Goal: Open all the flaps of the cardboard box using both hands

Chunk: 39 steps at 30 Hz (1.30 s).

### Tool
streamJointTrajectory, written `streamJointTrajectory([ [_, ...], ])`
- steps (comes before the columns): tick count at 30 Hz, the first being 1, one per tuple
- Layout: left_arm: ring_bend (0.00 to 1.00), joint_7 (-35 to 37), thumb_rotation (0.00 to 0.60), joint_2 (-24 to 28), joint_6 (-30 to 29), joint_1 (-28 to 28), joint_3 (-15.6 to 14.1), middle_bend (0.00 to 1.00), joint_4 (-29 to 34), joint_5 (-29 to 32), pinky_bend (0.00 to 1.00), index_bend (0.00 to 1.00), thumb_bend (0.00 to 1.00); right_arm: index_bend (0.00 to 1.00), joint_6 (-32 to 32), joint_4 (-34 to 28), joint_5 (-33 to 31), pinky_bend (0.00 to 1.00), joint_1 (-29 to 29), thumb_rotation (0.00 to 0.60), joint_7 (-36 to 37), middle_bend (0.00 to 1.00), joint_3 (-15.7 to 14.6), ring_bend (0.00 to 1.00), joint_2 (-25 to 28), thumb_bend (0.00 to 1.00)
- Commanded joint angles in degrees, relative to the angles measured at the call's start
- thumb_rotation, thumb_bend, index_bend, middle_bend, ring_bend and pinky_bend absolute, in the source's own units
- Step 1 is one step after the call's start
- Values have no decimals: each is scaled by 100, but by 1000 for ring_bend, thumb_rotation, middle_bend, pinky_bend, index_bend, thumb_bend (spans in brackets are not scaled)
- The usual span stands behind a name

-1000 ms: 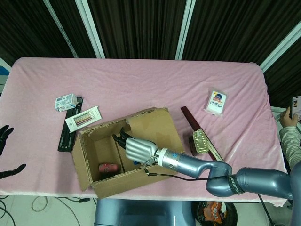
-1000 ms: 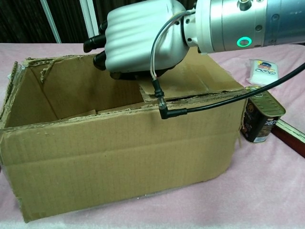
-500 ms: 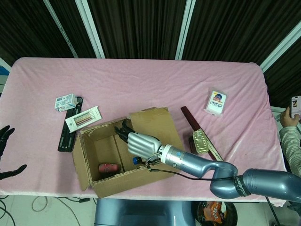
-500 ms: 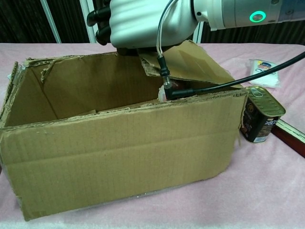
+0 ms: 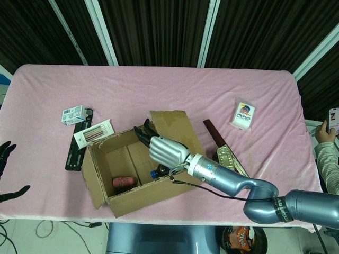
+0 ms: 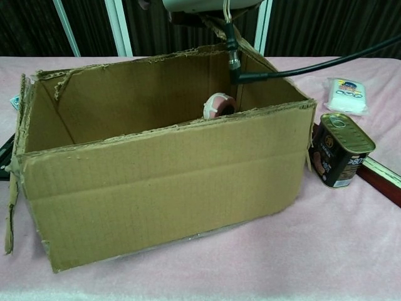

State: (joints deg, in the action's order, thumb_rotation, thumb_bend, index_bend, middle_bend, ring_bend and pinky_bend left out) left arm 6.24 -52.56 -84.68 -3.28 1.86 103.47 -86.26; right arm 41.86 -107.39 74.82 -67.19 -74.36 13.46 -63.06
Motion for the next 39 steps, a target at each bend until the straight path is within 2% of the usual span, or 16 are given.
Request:
streamJointTrajectory([
  [1,0,-10,600,7,3,-1,-8,0,7,-10,29,0,98,546,32,-57,-81,217,-31,600,-95,155,-26,51,113,457],
  [11,0,-37,600,25,18,-3,-30,0,47,-5,29,0,98,471,171,-160,-270,217,-66,600,-250,143,-168,43,363,361],
  [15,0,-45,600,23,13,-4,-33,0,51,-12,29,0,98,430,221,-169,-265,217,-89,600,-276,137,-200,43,425,354],
  [25,0,-9,600,20,-3,-4,-37,0,33,-23,29,0,99,230,273,-183,-368,217,-174,600,-325,102,-227,35,691,307],
  [32,0,3,600,28,-6,-2,-42,0,31,-19,29,0,98,181,289,-235,-388,217,-213,600,-353,92,-273,32,872,267],
  [39,0,0,600,34,23,-9,-58,0,41,-19,29,0,99,177,310,-235,-433,217,-218,600,-393,86,-335,30,1050,264],
])
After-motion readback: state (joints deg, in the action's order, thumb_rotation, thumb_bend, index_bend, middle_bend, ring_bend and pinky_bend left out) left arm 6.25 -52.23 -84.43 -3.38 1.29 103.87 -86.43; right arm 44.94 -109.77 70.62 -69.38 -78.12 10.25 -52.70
